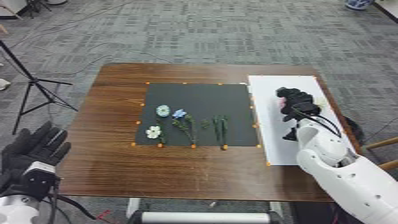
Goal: Arrange flowers
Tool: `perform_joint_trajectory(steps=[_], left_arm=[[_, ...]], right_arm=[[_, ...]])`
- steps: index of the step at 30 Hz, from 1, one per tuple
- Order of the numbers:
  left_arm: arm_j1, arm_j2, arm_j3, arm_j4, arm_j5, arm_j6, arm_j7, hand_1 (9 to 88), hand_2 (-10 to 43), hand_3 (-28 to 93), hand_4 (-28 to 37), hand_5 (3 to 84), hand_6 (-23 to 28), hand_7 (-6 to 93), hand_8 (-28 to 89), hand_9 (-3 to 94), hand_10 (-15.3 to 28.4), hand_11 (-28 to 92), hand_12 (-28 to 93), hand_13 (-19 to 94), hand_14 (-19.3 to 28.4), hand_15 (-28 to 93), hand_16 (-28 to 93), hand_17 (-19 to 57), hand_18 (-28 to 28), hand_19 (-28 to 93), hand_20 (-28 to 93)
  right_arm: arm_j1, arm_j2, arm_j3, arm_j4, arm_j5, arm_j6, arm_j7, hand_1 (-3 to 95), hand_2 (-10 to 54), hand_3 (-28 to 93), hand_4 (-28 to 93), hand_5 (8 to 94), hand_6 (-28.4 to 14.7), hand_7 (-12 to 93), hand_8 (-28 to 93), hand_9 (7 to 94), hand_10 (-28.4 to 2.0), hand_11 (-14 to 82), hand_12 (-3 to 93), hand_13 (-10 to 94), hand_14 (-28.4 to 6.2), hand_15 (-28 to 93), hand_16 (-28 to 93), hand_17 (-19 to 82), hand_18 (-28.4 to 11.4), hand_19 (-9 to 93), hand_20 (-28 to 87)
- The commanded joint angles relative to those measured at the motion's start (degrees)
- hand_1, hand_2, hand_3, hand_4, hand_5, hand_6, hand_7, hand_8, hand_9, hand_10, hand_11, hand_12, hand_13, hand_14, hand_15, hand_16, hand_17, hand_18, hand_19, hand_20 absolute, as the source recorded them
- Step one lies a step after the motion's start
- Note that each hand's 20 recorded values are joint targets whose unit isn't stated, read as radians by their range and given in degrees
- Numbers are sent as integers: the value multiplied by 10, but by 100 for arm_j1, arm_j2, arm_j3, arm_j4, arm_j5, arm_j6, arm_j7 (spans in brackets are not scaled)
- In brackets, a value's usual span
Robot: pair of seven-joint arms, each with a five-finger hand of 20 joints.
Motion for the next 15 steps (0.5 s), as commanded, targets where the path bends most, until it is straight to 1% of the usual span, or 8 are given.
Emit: perform_joint_trajectory(steps=[1,3,6,8,9,10,13,15], left_arm=[[16,-81,7,-17,3,-3,-101,273,169,714,-282,387,87,110,-79,319,136,179,120,246,133,305,-26,-18,122,246,126],[39,-91,0,-28,4,-3,-83,273,169,714,-282,387,87,110,-79,320,136,180,121,246,133,306,-26,-18,122,246,126],[50,-108,-9,-36,4,-11,-77,273,169,714,-282,388,88,111,-78,321,135,181,120,246,133,307,-26,-18,122,247,126],[57,-115,-6,-43,1,-7,-80,273,169,714,-282,389,88,111,-78,321,135,181,120,246,134,307,-26,-19,123,248,127],[68,-92,-3,-43,-32,-8,-55,273,169,714,-282,389,88,111,-78,321,135,181,119,246,134,307,-26,-19,123,248,127],[80,-85,2,-42,-32,-17,-47,273,169,714,-282,390,88,111,-79,322,135,181,120,246,134,307,-27,-19,123,248,127],[48,-100,9,-39,-18,-5,-75,273,169,714,-282,390,88,111,-78,322,136,183,119,246,134,308,-27,-19,123,249,126],[65,-82,13,-44,-55,-11,-30,273,169,714,-282,390,88,111,-78,323,136,184,119,246,134,308,-27,-19,122,248,126]], right_arm=[[635,-141,-347,598,-37,-44,224,647,-95,723,-283,468,-17,188,-141,440,-105,153,82,519,-61,488,292,279,-205,789,340],[748,-157,-473,748,-96,-2,292,651,-95,715,-283,497,-19,193,-140,499,-111,168,103,538,-62,510,326,289,-207,803,353],[775,-165,-579,863,-331,136,417,659,-95,702,-283,528,-15,195,-138,565,-106,194,133,568,-59,535,368,301,-207,810,367],[752,-156,-602,898,-391,232,414,662,-95,694,-283,553,-11,201,-137,599,-111,216,149,577,-60,542,381,306,-207,809,371],[770,-161,-631,935,-385,301,412,663,-95,693,-283,558,-11,203,-137,606,-111,222,152,580,-60,543,383,308,-207,809,372],[800,-169,-679,991,-397,409,415,664,-95,690,-283,566,-10,207,-138,615,-111,224,165,584,-59,541,389,310,-207,809,374],[840,-173,-787,1093,-439,720,487,675,-95,680,-283,604,-4,219,-140,691,-89,144,286,614,-53,522,410,324,-206,795,382],[877,-181,-854,1143,-452,905,515,680,-95,676,-283,630,0,228,-140,745,-81,115,362,638,-51,513,427,337,-206,789,389]])
